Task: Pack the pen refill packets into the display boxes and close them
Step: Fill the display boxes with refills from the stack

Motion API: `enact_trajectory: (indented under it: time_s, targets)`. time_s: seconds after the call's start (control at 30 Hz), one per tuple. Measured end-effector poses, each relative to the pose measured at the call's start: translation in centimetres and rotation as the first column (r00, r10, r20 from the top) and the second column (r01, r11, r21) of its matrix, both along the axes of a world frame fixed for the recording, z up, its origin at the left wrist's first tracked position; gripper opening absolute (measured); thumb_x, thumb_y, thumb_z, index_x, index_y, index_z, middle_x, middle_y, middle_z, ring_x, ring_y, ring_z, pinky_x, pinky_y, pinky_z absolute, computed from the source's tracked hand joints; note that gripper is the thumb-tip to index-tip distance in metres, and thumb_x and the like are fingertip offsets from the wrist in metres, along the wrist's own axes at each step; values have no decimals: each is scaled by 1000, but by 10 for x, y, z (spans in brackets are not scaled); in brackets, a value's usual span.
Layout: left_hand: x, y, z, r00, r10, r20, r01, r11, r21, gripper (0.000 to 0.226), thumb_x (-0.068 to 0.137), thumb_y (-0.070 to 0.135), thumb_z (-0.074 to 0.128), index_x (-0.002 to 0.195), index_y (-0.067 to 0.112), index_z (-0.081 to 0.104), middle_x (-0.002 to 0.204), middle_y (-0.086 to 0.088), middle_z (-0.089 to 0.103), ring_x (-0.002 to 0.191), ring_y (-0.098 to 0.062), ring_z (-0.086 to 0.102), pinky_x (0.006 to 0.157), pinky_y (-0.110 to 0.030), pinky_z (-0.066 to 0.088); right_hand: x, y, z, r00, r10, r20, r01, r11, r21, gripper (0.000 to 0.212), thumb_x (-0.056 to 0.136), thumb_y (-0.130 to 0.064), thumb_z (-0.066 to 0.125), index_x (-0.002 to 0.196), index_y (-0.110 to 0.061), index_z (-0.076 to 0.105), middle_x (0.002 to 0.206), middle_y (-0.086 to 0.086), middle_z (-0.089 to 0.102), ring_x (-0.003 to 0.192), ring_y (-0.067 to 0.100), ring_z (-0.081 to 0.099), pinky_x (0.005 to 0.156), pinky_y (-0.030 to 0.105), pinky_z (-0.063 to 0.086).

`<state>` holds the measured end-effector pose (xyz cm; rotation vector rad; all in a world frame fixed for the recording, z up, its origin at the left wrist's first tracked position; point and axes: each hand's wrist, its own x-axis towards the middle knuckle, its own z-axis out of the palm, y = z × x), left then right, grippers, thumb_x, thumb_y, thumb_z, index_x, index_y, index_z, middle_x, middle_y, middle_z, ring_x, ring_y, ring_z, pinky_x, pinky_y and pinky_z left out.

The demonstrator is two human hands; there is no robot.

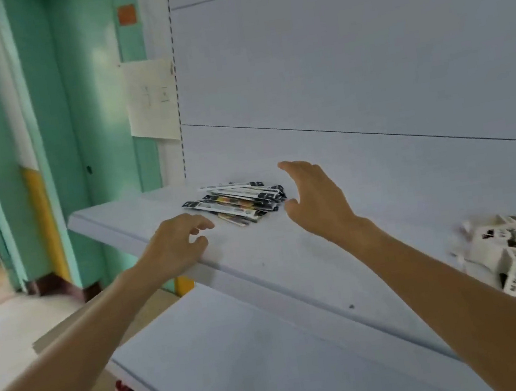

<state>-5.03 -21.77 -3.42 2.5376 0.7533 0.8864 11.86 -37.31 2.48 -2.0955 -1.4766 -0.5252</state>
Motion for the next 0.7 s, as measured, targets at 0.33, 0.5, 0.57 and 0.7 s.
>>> enact_trajectory:
  time_s: [0.33, 0.5, 0.57, 0.7]
  targets:
    - [26, 166, 9, 976, -172, -135, 172, 985, -8, 30, 89, 13, 57, 119, 16, 58, 121, -1, 59, 104, -13, 53, 83, -18, 36, 27, 142, -33, 977, -138, -164, 92, 961, -262, 45, 84, -19, 58, 128, -18, 48, 122, 3, 56, 104, 19, 53, 84, 30, 44]
    - [59, 217, 9, 925, -266, -271, 260, 964, -59, 41, 87, 25, 62, 126, 17, 53, 131, -1, 52, 118, -14, 47, 93, -20, 34, 32, 168, -40, 944, -108, -312, -15, 930, -367, 41, 82, -36, 66, 118, -18, 57, 106, -4, 60, 97, 14, 56, 89, 30, 46]
    - [71, 223, 8, 878, -314, -361, 307, 949, -78, 45, 87, 30, 61, 129, 18, 51, 134, 0, 48, 125, -17, 42, 101, -24, 32, 31, 172, -47, 968, -113, -226, 25, 932, -363, 30, 86, -31, 63, 109, -13, 63, 105, 1, 63, 96, 17, 56, 87, 32, 46]
    - [75, 240, 2, 882, -389, -267, 375, 921, -105, 20, 88, 25, 60, 105, 17, 66, 109, -4, 63, 106, -20, 56, 92, -34, 44, 34, 177, -39, 962, -160, -220, 82, 941, -328, 9, 88, -22, 60, 85, -14, 63, 82, -1, 64, 79, 17, 57, 71, 28, 42]
